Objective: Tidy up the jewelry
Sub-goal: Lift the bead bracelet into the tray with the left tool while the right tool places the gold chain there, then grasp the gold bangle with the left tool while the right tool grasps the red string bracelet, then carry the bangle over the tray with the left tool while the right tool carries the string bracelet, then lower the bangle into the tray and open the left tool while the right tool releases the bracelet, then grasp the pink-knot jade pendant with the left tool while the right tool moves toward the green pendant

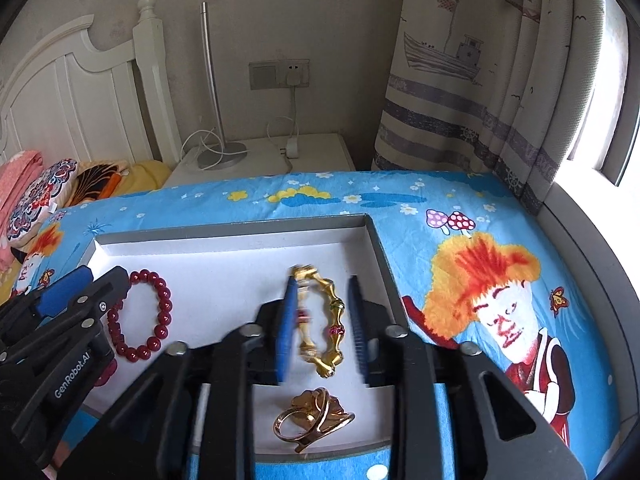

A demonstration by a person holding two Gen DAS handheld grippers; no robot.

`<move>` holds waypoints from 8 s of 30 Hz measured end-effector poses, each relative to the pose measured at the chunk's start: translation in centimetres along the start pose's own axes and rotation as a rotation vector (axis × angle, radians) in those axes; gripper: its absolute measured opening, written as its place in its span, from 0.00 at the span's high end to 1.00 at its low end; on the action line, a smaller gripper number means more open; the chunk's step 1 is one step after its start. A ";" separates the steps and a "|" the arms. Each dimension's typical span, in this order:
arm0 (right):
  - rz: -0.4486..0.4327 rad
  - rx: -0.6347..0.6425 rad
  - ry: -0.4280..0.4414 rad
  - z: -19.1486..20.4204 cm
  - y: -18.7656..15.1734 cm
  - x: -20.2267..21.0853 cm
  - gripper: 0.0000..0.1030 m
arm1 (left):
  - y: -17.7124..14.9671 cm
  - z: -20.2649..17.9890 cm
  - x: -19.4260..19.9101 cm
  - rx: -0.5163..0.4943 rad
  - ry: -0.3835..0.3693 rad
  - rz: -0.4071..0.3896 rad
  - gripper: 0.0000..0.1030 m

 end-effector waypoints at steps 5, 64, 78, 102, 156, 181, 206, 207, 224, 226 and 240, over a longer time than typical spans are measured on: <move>-0.036 0.012 -0.003 0.0 0.1 1.3 0.43 | -0.1 0.2 1.3 0.006 0.002 -0.019 0.53; 0.089 0.104 0.108 -6.6 -17.9 13.8 0.21 | -17.8 -6.8 11.0 -0.229 -0.125 0.121 0.44; 0.129 0.159 0.160 -3.4 -18.5 12.4 0.43 | -18.6 -4.6 11.9 -0.172 -0.109 0.112 0.45; 0.047 0.099 0.148 -5.7 -16.3 14.3 0.85 | -17.8 -3.6 13.8 -0.136 -0.094 0.060 0.45; -0.085 0.049 0.124 -2.5 -2.9 9.0 0.85 | -5.7 -4.4 10.1 -0.159 -0.094 -0.049 0.45; 0.010 0.053 0.097 -2.7 -1.0 0.2 0.84 | -4.6 -6.3 0.7 -0.154 -0.135 0.069 0.45; 0.002 0.036 0.037 -5.7 -3.0 2.7 0.49 | -4.8 -3.7 2.7 -0.076 -0.061 0.031 0.31; 0.002 0.033 0.036 -6.0 -3.2 3.0 0.48 | -4.9 -3.6 2.9 -0.073 -0.058 0.029 0.31; 0.015 -0.001 0.018 -9.8 -7.5 7.1 0.44 | -8.3 -1.5 7.3 -0.012 -0.036 0.010 0.31; 0.016 -0.001 0.016 -10.2 -8.3 7.7 0.44 | -9.0 -1.3 7.9 -0.004 -0.035 0.012 0.31; 0.056 -0.005 -0.007 -14.2 -14.3 11.3 0.36 | -14.2 -1.4 11.1 0.009 -0.060 0.048 0.30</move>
Point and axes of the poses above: each gripper's, at about its wrist camera, not at the fingertips, and x roughly against the way its jaws point, z to its left, y to its top, the point moved 7 cm from there along -x, roughly the way its jaws point, and after that the axes turned 6 degrees about -x, right-handed, at the moved point
